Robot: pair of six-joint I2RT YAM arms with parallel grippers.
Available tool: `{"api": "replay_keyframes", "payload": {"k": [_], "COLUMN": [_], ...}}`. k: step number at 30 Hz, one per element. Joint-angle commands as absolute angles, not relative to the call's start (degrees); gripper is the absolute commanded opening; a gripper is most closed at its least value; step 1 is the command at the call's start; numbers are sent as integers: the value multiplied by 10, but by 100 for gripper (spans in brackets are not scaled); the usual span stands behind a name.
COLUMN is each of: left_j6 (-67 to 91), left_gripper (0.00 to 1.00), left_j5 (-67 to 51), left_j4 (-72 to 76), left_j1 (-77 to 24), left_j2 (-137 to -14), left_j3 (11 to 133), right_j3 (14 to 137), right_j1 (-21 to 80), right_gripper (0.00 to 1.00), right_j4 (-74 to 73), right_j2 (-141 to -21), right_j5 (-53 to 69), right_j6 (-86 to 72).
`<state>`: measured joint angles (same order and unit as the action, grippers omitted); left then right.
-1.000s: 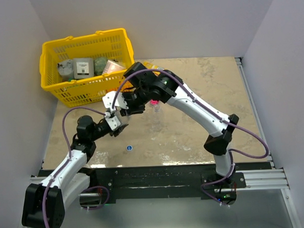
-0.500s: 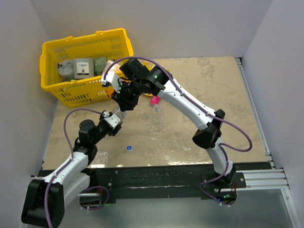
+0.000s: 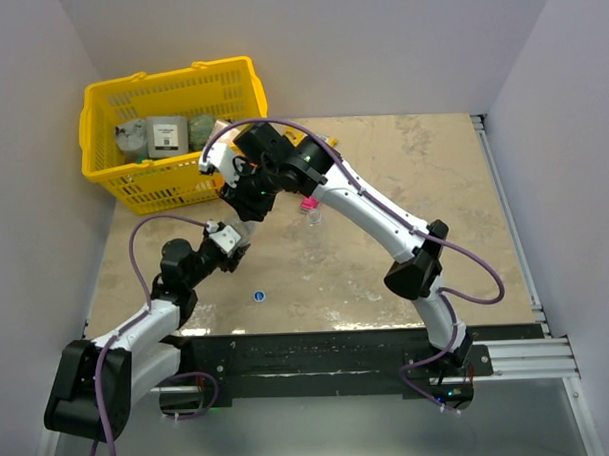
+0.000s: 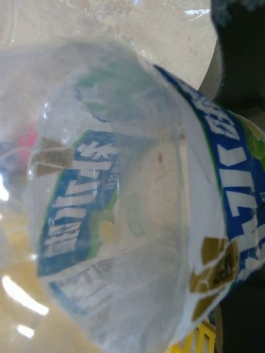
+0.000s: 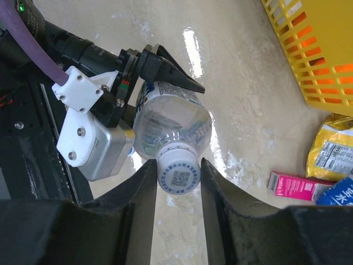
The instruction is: Screw on the bottle caps
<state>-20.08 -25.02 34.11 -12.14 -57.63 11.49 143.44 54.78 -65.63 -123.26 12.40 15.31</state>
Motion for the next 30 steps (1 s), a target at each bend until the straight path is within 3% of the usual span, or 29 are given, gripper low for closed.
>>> {"api": "replay_keyframes", "payload": {"k": [1, 6, 9, 13, 18, 23, 30], "left_j6": [-150, -160, -168, -214, -381, -500, -521], "left_gripper": [0, 0, 0, 0, 0, 0, 0], "left_j5": [-272, -294, -326, -408, -518, -537, -541], "left_j4": [453, 443, 424, 369, 181, 55, 23], "left_j1": [-117, -112, -104, -91, -83, -84, -86], "left_j2": [-594, -625, -645, -655, -647, -661, -653], "left_j3": [128, 144, 165, 199, 250, 306, 329], "right_j3": [1449, 1477, 1398, 1297, 1216, 1222, 1216], "right_j1": [554, 552, 551, 550, 551, 553, 556], "right_gripper": [44, 71, 77, 75, 71, 69, 65], "right_j4": [-709, -677, -621, -598, -644, -694, -724], "right_j2": [-1239, -1185, -1100, -1017, -975, -997, -1015], "right_j5": [91, 94, 121, 158, 213, 240, 243], "right_j6": [152, 176, 218, 330, 586, 720, 813]}}
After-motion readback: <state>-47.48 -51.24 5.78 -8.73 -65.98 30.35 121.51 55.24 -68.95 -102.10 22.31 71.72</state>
